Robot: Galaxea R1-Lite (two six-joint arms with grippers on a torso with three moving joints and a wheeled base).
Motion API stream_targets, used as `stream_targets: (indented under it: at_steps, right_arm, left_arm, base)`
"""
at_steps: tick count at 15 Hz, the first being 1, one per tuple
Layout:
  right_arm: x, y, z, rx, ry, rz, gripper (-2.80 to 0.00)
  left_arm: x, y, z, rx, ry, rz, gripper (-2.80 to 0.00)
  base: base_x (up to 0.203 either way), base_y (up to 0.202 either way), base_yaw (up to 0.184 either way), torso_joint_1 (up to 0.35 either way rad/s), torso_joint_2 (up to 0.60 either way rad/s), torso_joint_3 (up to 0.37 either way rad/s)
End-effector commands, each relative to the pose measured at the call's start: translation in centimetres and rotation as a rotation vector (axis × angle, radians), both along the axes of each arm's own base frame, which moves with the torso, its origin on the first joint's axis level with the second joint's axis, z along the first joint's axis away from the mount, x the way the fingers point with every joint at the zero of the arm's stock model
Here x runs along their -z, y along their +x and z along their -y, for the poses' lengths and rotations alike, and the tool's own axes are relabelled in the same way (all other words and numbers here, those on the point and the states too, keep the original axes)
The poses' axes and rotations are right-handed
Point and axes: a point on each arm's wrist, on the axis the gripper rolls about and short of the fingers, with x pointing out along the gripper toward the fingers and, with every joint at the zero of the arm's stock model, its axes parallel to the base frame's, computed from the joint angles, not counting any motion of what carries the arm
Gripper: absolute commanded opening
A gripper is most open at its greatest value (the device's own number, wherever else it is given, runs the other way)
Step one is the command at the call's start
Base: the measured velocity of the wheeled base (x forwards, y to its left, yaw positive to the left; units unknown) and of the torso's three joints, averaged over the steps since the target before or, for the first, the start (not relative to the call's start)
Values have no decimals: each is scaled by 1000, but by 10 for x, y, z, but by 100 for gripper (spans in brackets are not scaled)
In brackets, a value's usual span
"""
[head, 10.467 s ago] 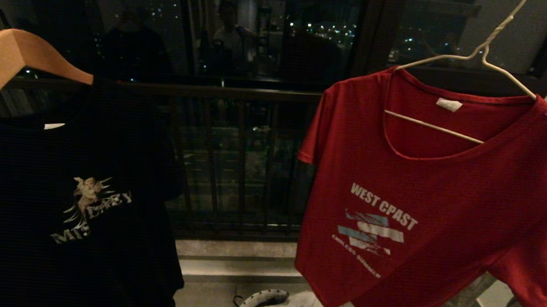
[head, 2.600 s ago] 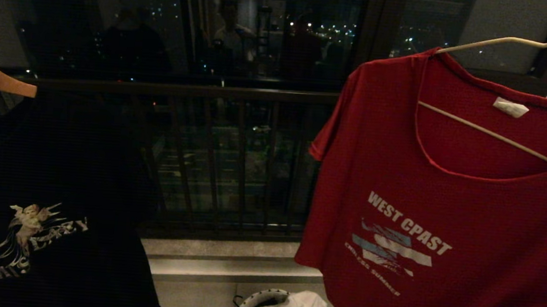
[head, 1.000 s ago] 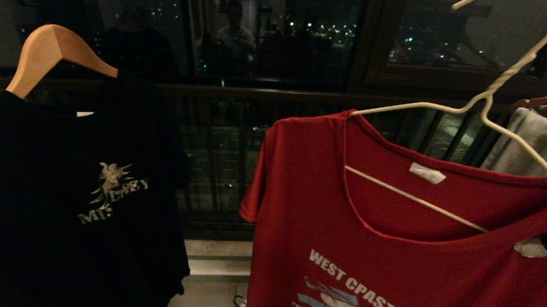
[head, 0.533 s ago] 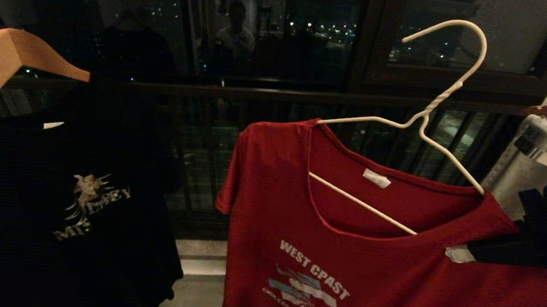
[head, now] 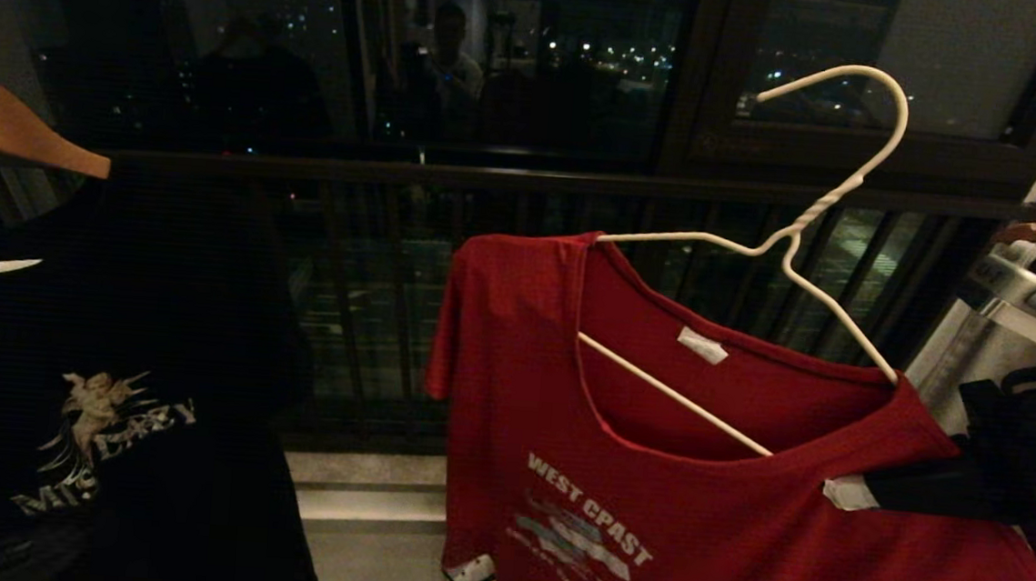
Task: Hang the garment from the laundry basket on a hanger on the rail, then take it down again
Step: Take the clothes off the clothes rack
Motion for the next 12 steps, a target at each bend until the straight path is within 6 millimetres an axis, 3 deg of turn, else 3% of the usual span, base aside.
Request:
stream_targets:
  at_steps: [1, 6, 9, 12]
  right_arm:
    - [-1, -2, 0, -9, 3, 3, -280]
    - [1, -4, -6, -60, 20, -11, -280]
    - [4, -2, -15, -107, 19, -29, -280]
    - [6, -1, -18, -122, 17, -38, -280]
  left_arm:
    - [-6, 66, 9, 90, -1, -193, -280]
    - [-10, 171, 45, 321, -25, -198, -280]
    - [1, 200, 51, 539, -94, -201, -280]
    - [10, 215, 25, 597, -160, -206, -280]
  base:
    - [0, 0, 0, 0, 0, 0]
    - [0, 0, 0, 0, 0, 0]
    - [0, 0, 0, 0, 0, 0]
    - [0, 0, 0, 0, 0, 0]
